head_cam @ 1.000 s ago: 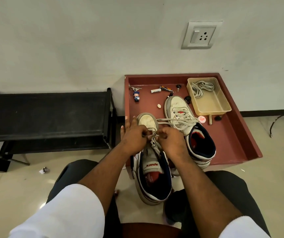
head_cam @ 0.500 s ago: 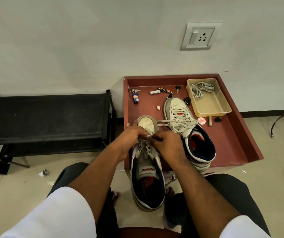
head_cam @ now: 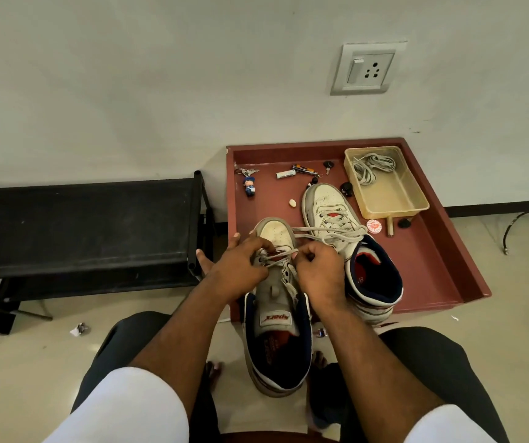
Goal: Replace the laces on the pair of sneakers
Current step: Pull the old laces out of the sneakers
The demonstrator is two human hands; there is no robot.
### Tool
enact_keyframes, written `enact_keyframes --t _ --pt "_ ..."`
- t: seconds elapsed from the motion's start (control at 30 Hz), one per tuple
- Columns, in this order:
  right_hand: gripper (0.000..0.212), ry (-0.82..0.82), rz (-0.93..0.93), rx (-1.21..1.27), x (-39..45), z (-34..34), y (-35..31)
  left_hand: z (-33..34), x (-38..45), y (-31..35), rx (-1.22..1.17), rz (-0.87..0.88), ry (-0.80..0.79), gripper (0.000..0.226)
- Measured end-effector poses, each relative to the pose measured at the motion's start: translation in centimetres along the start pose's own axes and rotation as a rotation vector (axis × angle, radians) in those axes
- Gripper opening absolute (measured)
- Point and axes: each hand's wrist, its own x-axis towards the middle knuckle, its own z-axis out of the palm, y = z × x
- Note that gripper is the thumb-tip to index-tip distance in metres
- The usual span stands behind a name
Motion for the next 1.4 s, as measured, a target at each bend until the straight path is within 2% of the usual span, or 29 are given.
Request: enact_keyframes --t 0.07,0.2,0.3,0.4,0.47,0.6,0.7,0.77,0.83,0.9,0.97,1.1,1.23,1.4 --pt "0.012 0.002 0.006 -0.022 -0.2 0.1 -0.1 -0.1 0.0 0.1 -0.003 -0.02 0.011 0.045" --pt "0.015 -0.115 -0.008 0.047 0.5 -0.3 0.2 -0.4 0.0 0.2 0.01 -0.011 0.064 0.032" --pt "0.019 -0.136 -0.074 -0.087 0.8 0.1 0.4 -0.5 0.2 0.1 -0.045 -0.012 0.081 0.025" --pt "0.011 -0.113 -0.064 -0.216 0.5 0.4 0.0 -0.4 0.4 -0.1 -0.07 -0.032 0.093 0.022" --pt "0.008 -0.111 -0.046 -0.218 0.6 0.3 0.0 -0.5 0.4 -0.1 -0.03 -0.03 0.114 0.021" --pt "0.021 -0.133 -0.019 -0.099 0.8 0.1 0.2 -0.7 0.1 0.1 0.219 -0.043 0.23 0.018" --pt "0.025 -0.157 -0.027 0.009 0.8 -0.2 0.2 -0.9 -0.2 0.2 0.27 -0.106 0.239 0.019" --pt "0.018 -0.183 -0.038 0.059 0.8 -0.3 0.2 -1.0 -0.3 -0.1 0.186 -0.132 0.186 0.018" --pt "0.011 -0.197 -0.082 0.033 0.8 -0.3 0.2 -1.1 -0.3 -0.6 -0.014 -0.144 0.107 0.013" --pt "0.012 -0.19 -0.136 -0.066 0.7 -0.2 0.1 -1.4 -0.3 -0.9 -0.228 -0.125 0.12 0.006" --pt "0.009 -0.177 -0.164 -0.126 0.6 -0.2 0.0 -1.6 -0.2 -1.2 -0.3 -0.093 0.164 0.008" --pt "0.005 -0.176 -0.207 -0.225 0.4 -0.5 -0.4 -1.4 0.7 -1.5 -0.21 0.007 0.123 0.018" --pt "0.006 -0.207 -0.222 -0.237 0.4 -0.7 -0.6 -0.9 1.1 -1.0 -0.007 0.128 0.131 0.028" --pt "0.01 -0.242 -0.231 -0.242 0.6 -0.8 -0.7 -0.2 1.4 -0.9 0.057 0.152 0.141 0.025"
